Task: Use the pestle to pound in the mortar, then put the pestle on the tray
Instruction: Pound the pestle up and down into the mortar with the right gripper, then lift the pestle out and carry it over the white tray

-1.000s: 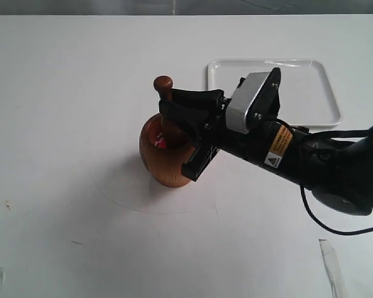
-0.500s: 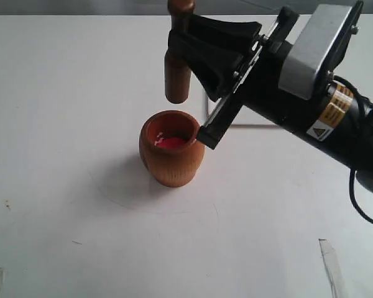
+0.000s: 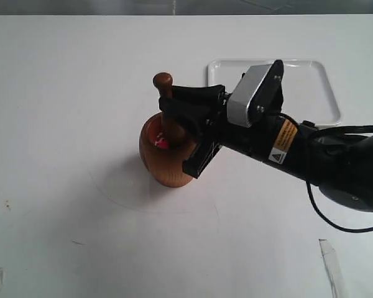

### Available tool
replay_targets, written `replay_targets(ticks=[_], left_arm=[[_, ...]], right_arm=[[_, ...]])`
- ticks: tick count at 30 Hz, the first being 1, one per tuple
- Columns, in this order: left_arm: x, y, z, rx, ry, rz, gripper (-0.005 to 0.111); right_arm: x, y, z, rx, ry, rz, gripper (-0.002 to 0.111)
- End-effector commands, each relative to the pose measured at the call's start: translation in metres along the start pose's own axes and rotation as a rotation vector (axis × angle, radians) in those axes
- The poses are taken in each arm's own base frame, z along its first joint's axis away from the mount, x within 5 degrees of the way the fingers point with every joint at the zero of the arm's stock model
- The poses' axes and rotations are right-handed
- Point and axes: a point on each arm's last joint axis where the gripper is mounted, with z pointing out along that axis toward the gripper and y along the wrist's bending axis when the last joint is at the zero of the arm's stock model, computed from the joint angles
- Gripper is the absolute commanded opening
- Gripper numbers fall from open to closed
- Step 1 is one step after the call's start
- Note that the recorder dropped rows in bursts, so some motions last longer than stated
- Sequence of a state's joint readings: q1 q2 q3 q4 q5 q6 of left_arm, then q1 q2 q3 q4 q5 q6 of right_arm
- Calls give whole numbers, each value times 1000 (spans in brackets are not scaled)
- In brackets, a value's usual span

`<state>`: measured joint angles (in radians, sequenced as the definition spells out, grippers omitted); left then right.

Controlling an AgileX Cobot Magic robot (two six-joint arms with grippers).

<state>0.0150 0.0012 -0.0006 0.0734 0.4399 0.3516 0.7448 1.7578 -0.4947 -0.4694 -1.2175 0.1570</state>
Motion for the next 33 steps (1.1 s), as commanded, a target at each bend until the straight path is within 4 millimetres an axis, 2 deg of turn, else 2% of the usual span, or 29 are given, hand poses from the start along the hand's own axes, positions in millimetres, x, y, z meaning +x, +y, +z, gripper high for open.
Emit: replay_targets(ticks=[1,3,4,6,9,15,20,23,25,27,31,33], left_arm=[[0,-1,0,8,-7,-12,0],[0,-1,0,8,-7,-12,0],[0,-1,0,8,-7,-12,0],[0,-1,0,8,-7,-12,0],[0,-1,0,8,-7,-12,0],[0,-1,0,8,-7,-12,0],[0,-1,0,8,-7,-12,0],[0,-1,0,8,-7,-12,0],[0,-1,0,8,-7,-12,0],[0,-1,0,8,-7,-12,0],[0,-1,0,8,-7,-12,0],[0,-1,0,8,-7,-12,0]], right_arm=[[-70,8,-19,16,-230,-119,0],[-87,10,-27,30,-244,-150,0],[-89,10,-28,34,-237,-154,0],[-87,10,-28,35,-229,-147,0],[-74,8,-22,25,-184,-122,0],[-21,4,-4,-16,-66,-38,0],[43,2,3,-21,132,58,0],[60,2,3,-22,187,84,0],[58,2,3,-24,179,80,0],[47,2,3,-23,145,63,0],[5,2,0,-16,17,4,0],[-24,2,-5,4,-77,-32,0]])
